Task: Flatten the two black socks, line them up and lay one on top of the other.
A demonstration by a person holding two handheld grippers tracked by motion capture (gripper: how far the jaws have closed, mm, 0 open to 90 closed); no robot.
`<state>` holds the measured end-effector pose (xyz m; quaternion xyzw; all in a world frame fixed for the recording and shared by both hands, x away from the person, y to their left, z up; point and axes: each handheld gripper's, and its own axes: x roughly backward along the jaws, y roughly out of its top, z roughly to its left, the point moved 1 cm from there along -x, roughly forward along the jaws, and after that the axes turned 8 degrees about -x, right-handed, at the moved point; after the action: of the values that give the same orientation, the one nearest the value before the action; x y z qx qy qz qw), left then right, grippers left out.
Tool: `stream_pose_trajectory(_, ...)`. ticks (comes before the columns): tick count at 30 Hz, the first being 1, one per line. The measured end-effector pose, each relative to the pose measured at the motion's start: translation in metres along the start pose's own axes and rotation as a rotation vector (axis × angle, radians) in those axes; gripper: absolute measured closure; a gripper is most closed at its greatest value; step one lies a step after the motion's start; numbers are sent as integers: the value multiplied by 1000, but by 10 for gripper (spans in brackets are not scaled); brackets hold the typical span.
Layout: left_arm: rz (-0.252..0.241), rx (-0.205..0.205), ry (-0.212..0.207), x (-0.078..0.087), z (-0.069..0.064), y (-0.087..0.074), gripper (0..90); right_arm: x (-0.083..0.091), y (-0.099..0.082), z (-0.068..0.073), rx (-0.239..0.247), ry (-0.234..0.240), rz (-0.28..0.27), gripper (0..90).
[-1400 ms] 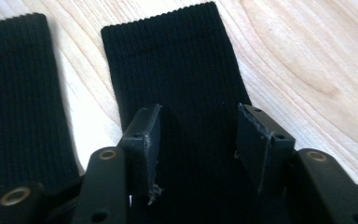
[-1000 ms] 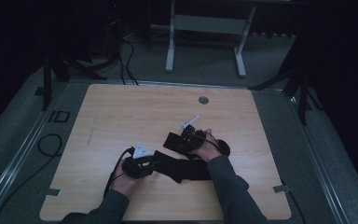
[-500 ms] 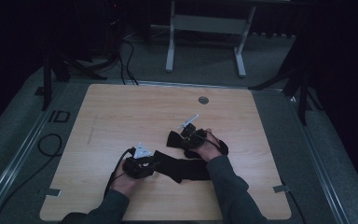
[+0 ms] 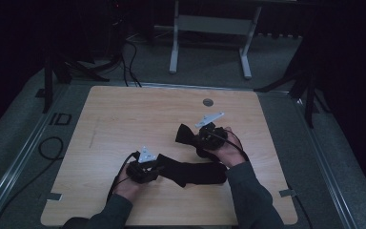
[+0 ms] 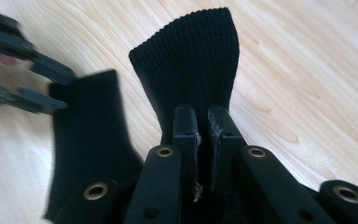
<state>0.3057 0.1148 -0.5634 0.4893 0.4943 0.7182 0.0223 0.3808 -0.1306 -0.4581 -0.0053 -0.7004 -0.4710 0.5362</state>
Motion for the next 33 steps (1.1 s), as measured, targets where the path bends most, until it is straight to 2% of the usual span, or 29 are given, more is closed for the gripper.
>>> stream_pose_trajectory(4, 2, 0, 0, -1, -1, 0, 620, 20, 2, 11, 10, 13, -62, 833)
stream_pose_trajectory(6, 2, 0, 0, -1, -1, 0, 621, 24, 2, 14, 14, 20, -75, 834)
stream_pose_trajectory(7, 4, -3, -2, -1, -2, 0, 621, 32, 2, 21, 16, 27, -91, 834)
stream_pose_trajectory(14, 11, -2, 1, -2, -2, 0, 630, 43, 5, 42, 12, 57, -116, 834)
stream_pose_trajectory(19, 14, -2, 0, -2, -3, 0, 633, 26, -5, 52, -30, 61, -68, 834)
stream_pose_trajectory(25, 14, 1, 3, -2, -3, -1, 639, 2, -16, 56, -80, 75, -11, 834)
stream_pose_trajectory(31, 6, 5, 21, -2, -4, -1, 654, -18, -23, 61, -106, 81, 34, 834)
stream_pose_trajectory(33, -1, 15, 43, 0, -3, -1, 658, -24, -25, 63, -118, 88, 47, 833)
